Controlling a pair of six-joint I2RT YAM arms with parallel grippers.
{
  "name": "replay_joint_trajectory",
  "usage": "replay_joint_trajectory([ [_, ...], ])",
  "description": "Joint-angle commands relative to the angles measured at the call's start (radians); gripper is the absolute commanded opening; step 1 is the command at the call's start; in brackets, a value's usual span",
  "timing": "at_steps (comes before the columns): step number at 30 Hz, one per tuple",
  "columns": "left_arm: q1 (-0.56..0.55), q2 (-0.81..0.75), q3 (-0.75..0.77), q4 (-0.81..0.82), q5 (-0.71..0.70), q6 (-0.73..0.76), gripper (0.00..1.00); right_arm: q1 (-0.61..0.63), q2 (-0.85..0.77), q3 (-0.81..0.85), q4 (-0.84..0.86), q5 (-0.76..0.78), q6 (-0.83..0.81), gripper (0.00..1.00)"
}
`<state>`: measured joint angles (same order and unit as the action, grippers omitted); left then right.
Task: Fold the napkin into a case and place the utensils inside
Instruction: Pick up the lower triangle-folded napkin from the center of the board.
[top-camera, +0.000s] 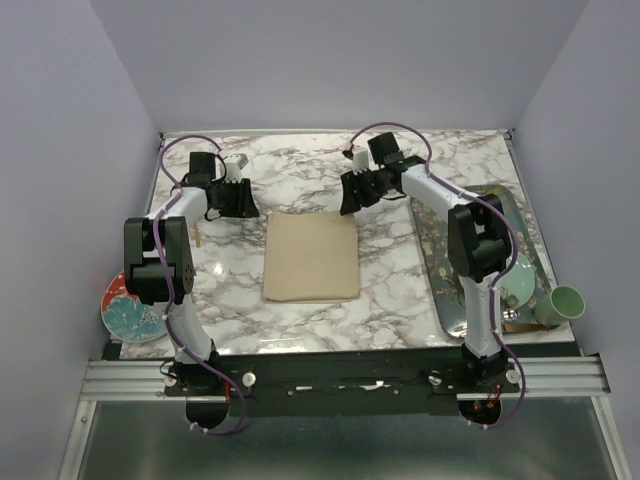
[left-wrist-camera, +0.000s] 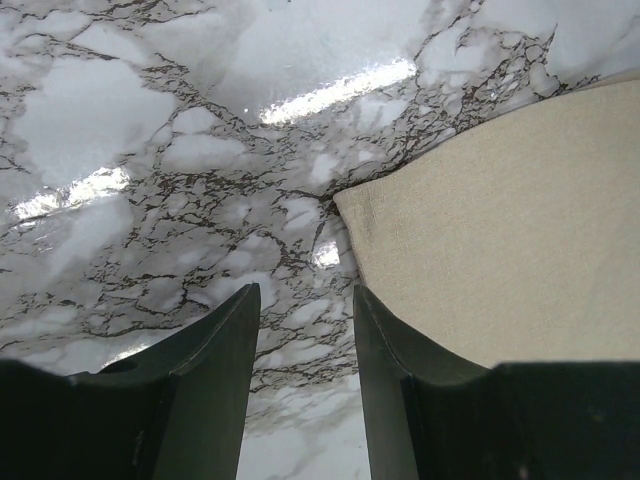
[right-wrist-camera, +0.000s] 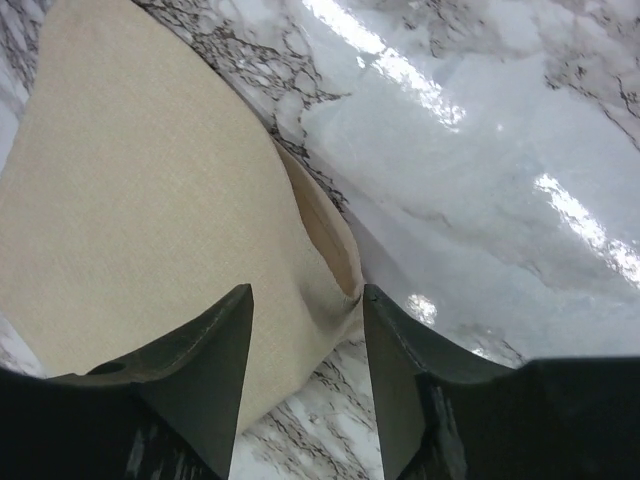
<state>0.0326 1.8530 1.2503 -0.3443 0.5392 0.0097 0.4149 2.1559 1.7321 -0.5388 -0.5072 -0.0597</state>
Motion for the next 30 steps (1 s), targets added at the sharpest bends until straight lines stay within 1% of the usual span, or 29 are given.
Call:
replay_joint_trajectory([
  [1,0.004,-0.023,0.003,-0.015,0.031,0.001,0.51,-0.030,0.053,0.043,-0.089,0.030,0.001,0.57],
  [9,0.004,-0.017,0.006,-0.016,0.034,0.003,0.51,-0.039,0.107,0.055,-0.127,-0.027,0.017,0.60],
  [12,0.004,-0.017,0.012,-0.022,0.031,0.006,0.51,-0.041,0.124,0.064,-0.135,-0.076,0.024,0.58],
  [15,0.004,-0.014,0.018,-0.027,0.031,0.004,0.51,-0.044,0.137,0.076,-0.145,-0.142,0.035,0.53],
  [16,0.004,-0.014,0.020,-0.028,0.030,0.004,0.51,-0.044,0.139,0.080,-0.148,-0.155,0.035,0.46],
  [18,0.004,-0.014,0.021,-0.028,0.031,0.003,0.51,-0.045,0.134,0.080,-0.150,-0.186,0.034,0.37],
  [19,0.004,-0.014,0.023,-0.030,0.031,0.003,0.51,-0.045,0.130,0.077,-0.150,-0.192,0.031,0.29],
  [22,0.004,-0.014,0.026,-0.030,0.031,0.007,0.51,-0.045,0.098,0.055,-0.136,-0.214,0.018,0.18],
  [24,0.004,-0.014,0.028,-0.030,0.036,0.007,0.51,-0.045,0.082,0.037,-0.116,-0.221,0.014,0.13],
  [27,0.004,-0.018,0.026,-0.032,0.054,0.009,0.51,-0.045,0.074,0.037,-0.113,-0.209,0.015,0.10],
  [28,0.004,-0.020,0.023,-0.032,0.059,0.016,0.51,-0.045,0.078,0.038,-0.113,-0.206,0.015,0.06],
  [30,0.004,-0.031,0.014,-0.032,0.064,0.027,0.51,-0.045,0.081,0.037,-0.113,-0.200,0.015,0.05],
])
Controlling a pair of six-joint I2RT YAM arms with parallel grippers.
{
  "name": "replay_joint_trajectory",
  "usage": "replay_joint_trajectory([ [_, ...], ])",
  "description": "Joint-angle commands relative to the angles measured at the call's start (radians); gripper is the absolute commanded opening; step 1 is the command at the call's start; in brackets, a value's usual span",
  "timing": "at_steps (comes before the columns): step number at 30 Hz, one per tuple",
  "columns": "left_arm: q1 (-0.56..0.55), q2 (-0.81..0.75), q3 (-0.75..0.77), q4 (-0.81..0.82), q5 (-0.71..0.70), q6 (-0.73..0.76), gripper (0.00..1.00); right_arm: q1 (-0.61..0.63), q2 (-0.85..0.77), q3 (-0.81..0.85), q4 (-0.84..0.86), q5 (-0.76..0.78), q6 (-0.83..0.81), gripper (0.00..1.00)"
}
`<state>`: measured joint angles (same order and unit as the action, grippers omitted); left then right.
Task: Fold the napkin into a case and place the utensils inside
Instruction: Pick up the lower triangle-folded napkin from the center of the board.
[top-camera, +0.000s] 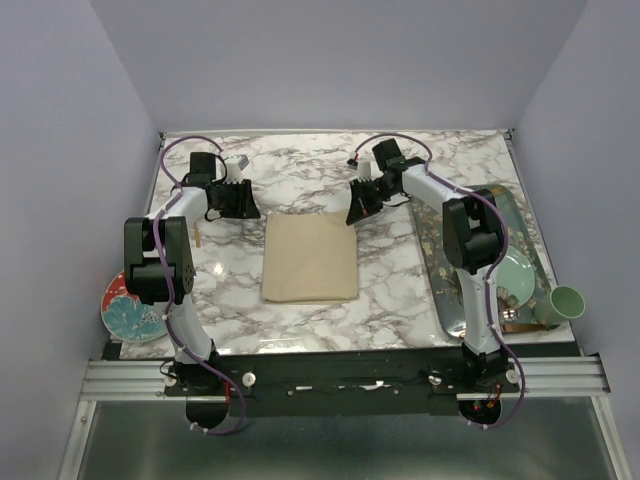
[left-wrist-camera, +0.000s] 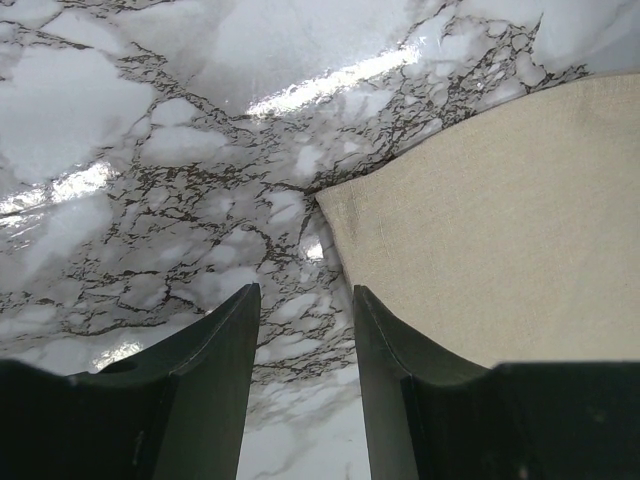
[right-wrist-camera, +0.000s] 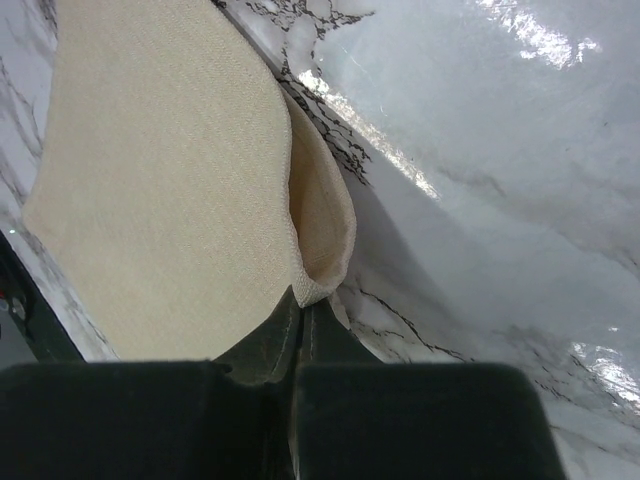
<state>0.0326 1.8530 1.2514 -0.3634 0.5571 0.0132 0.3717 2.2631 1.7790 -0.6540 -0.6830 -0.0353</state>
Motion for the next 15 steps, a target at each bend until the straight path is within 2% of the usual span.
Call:
replay_joint_trajectory([
  [1,0.004,-0.035,0.011,-0.014,0.043,0.036,0.50,-0.002,-0.024,-0.010,0.002,-0.024,-0.008,0.03],
  [8,0.006,-0.054,-0.001,-0.032,0.029,0.073,0.49,-0.002,-0.049,-0.023,0.017,-0.052,-0.028,0.01],
  [15,0.023,-0.078,-0.010,-0.008,0.017,0.056,0.49,0.018,-0.120,-0.061,0.027,-0.064,-0.164,0.00],
])
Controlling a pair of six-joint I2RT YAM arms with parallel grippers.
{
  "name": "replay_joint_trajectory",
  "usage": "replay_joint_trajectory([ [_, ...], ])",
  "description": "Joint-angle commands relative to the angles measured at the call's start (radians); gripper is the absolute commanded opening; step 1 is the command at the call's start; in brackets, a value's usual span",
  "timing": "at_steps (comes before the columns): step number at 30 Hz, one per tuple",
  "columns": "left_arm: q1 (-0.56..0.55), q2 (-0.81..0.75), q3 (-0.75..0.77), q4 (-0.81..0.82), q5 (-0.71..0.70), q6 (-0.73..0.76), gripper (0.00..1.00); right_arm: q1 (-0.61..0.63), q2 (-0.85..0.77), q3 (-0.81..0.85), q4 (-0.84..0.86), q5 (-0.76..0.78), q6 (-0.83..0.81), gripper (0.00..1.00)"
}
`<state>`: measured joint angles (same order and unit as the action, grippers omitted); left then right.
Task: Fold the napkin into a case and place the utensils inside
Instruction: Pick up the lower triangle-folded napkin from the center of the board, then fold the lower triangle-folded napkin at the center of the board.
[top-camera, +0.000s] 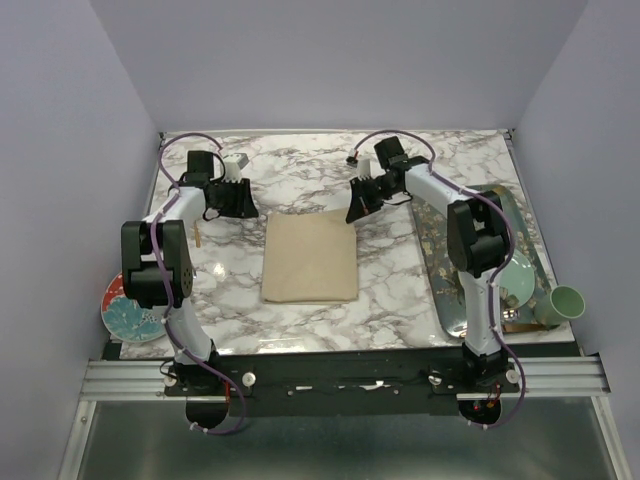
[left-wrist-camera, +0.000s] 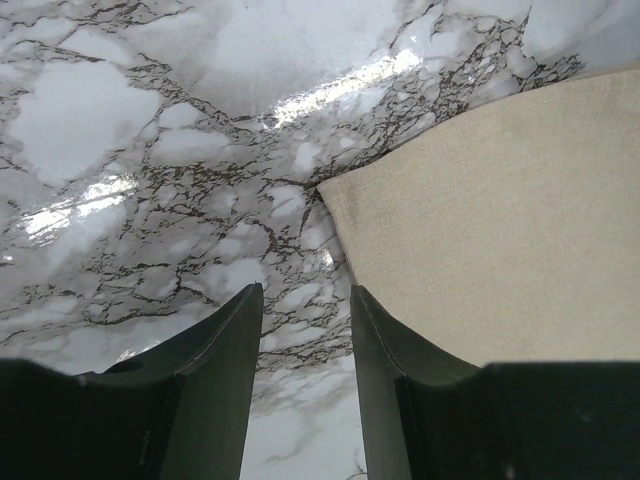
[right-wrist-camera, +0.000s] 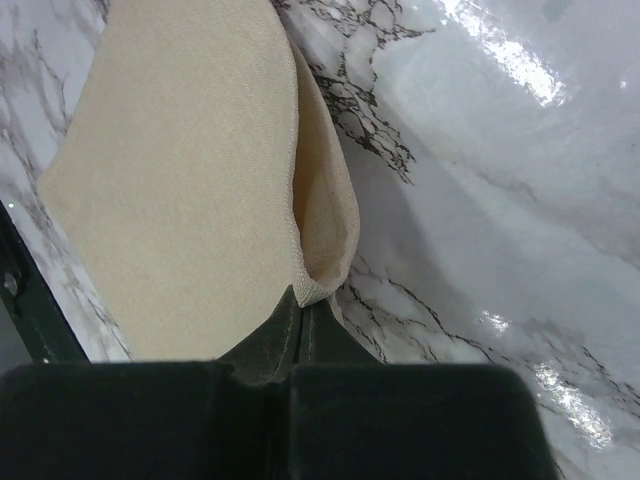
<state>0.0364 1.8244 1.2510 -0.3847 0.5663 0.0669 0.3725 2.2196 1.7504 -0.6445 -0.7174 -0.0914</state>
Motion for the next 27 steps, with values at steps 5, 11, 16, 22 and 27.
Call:
replay_joint_trajectory([
  [5,0.042,-0.059,-0.012,0.023,0.014,-0.021,0.49,0.068,-0.116,-0.080,0.014,0.024,-0.215,0.00],
  [11,0.066,-0.074,-0.022,0.009,0.021,-0.012,0.49,0.130,-0.169,-0.153,0.023,0.096,-0.341,0.01],
  [16,0.088,-0.097,-0.045,0.001,0.026,-0.006,0.49,0.190,-0.224,-0.235,0.052,0.156,-0.484,0.01],
  [22,0.105,-0.116,-0.067,-0.013,0.027,0.008,0.49,0.267,-0.313,-0.382,0.123,0.228,-0.684,0.01],
  [27,0.108,-0.129,-0.085,-0.011,0.033,0.016,0.49,0.299,-0.382,-0.488,0.184,0.251,-0.830,0.00],
])
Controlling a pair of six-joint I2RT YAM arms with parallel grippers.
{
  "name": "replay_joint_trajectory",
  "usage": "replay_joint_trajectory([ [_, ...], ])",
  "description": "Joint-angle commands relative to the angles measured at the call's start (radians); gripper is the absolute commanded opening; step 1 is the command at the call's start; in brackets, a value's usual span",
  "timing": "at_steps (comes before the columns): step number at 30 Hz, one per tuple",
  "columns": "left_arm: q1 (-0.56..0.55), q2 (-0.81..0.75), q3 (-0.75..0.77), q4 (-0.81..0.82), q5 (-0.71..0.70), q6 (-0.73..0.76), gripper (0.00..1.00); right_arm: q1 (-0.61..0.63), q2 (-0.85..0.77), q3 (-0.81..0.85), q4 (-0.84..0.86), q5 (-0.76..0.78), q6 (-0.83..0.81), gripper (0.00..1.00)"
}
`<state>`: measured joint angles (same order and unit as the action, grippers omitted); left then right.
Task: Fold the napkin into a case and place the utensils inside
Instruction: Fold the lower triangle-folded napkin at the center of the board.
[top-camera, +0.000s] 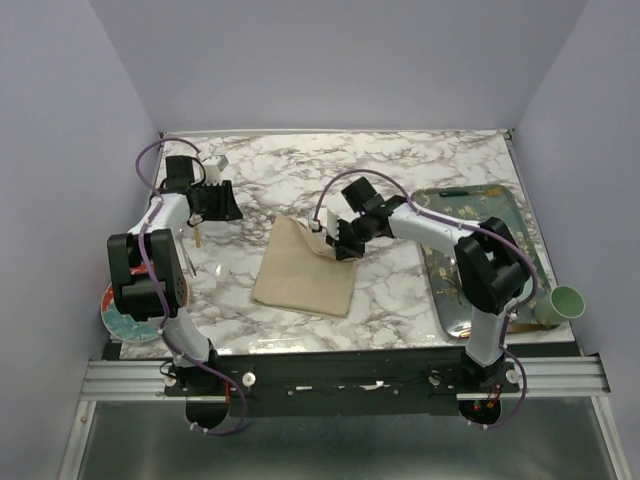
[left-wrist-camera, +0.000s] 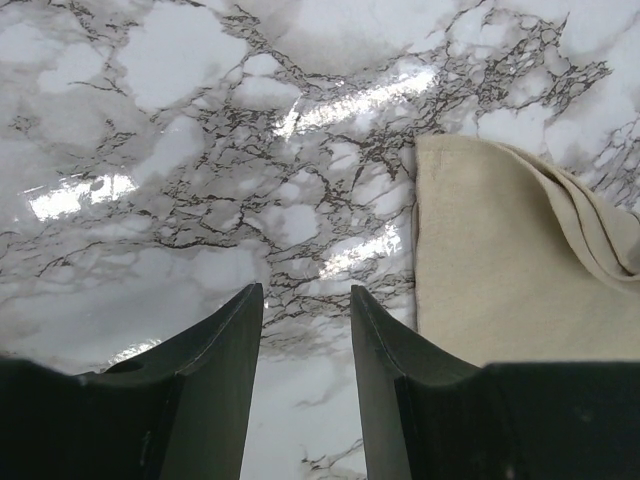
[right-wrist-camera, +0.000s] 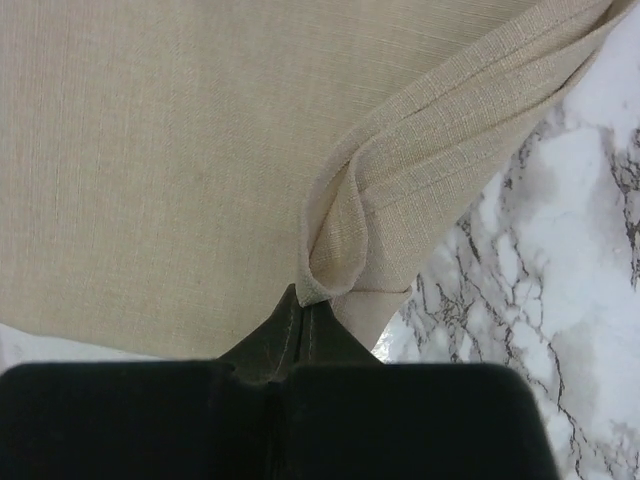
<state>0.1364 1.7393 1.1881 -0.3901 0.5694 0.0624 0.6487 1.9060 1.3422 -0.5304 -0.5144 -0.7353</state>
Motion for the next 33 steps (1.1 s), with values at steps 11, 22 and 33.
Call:
replay_joint_trajectory([
  [11,0.008,-0.061,-0.030,-0.004,0.053,0.045,0.49,0.068,-0.258,-0.362,0.247,0.036,-0.576,0.01],
  [22,0.000,-0.123,-0.019,-0.119,0.139,0.237,0.47,0.135,-0.324,-0.560,0.332,0.082,-0.907,0.01],
  [33,-0.133,-0.193,-0.039,-0.265,0.095,0.502,0.46,0.138,-0.361,-0.703,0.400,0.086,-1.176,0.01],
])
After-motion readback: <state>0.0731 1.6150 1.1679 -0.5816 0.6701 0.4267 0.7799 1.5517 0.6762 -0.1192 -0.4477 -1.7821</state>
